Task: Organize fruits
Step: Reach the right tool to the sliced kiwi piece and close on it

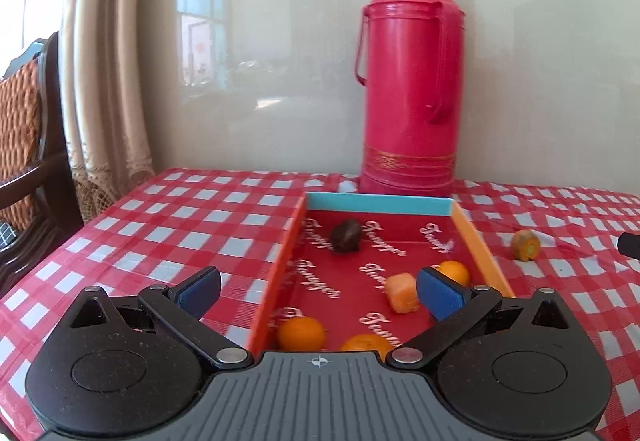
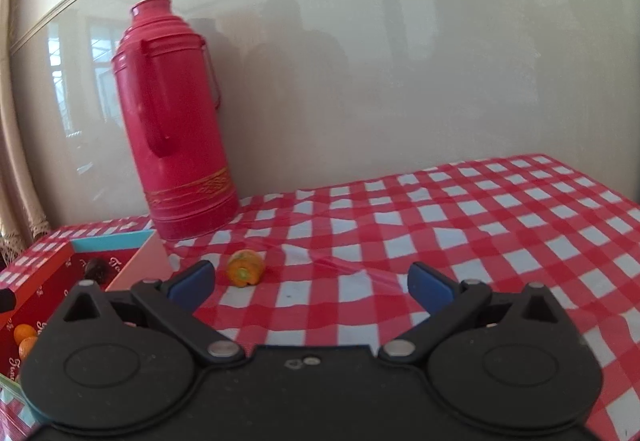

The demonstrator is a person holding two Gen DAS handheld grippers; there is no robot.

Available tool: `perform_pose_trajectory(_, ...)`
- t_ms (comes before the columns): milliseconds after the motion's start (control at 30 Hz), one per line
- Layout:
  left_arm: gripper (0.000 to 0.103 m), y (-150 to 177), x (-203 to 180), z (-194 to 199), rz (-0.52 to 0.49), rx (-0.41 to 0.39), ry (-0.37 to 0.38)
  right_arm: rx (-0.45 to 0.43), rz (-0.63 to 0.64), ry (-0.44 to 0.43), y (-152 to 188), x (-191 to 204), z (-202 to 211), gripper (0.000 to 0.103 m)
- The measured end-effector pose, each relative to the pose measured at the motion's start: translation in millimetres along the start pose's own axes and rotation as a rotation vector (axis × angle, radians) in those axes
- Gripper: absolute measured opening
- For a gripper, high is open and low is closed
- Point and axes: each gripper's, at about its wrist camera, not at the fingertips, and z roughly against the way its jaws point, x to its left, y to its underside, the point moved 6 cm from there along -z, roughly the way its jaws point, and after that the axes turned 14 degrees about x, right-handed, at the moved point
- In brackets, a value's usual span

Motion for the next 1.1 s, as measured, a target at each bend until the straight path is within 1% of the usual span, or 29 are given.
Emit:
perform_pose_trajectory(233,0.103,1,34,-4,0.06,-0.005,-0.028,-0.013,0.122,0.023,-4,31,-11,0.096)
perform_pose_trajectory(300,0.103,1,44,-6,0.087,-0.005,-0.037,-0.013,0.138,0.022,-6,37,-15,0.096)
perform_pose_trajectory(400,0.103,1,57,-7,0.139,-0.009,-0.027,-0.009,0.154,0.022,-9,43,-21,0.095)
perform_pose_trajectory(500,0.103,3,67,-9,0.169,-0.015,-0.024,0.005,0.166,0.028,-12,49,-32,0.094)
perform_pose_trajectory(600,0.103,7,76,-13,0.179,-0.009,-0.042,0.038,0.188,0.043,-16,55,-46,0.09)
perform_pose_trajectory(767,0.103,8,97,-15,0.226,-0.008,-0.057,0.143,0.227,0.079,-22,66,-82,0.085)
perform_pose_trajectory(867,0.103,10,107,-20,0.257,0.008,-0.055,0.198,0.224,0.076,-24,70,-102,0.076)
perform_pose_trajectory(900,0.103,10,110,-22,0.265,0.014,-0.052,0.21,0.223,0.08,-25,71,-108,0.069)
perform_pose_trajectory(933,0.103,10,112,-23,0.273,0.016,-0.05,0.223,0.224,0.088,-25,71,-113,0.065)
perform_pose_trajectory(1067,0.103,11,117,-26,0.28,0.017,-0.05,0.276,0.209,0.102,-25,69,-129,0.061)
perform_pose_trajectory(1100,0.103,11,117,-26,0.28,0.018,-0.052,0.289,0.202,0.099,-24,68,-131,0.041)
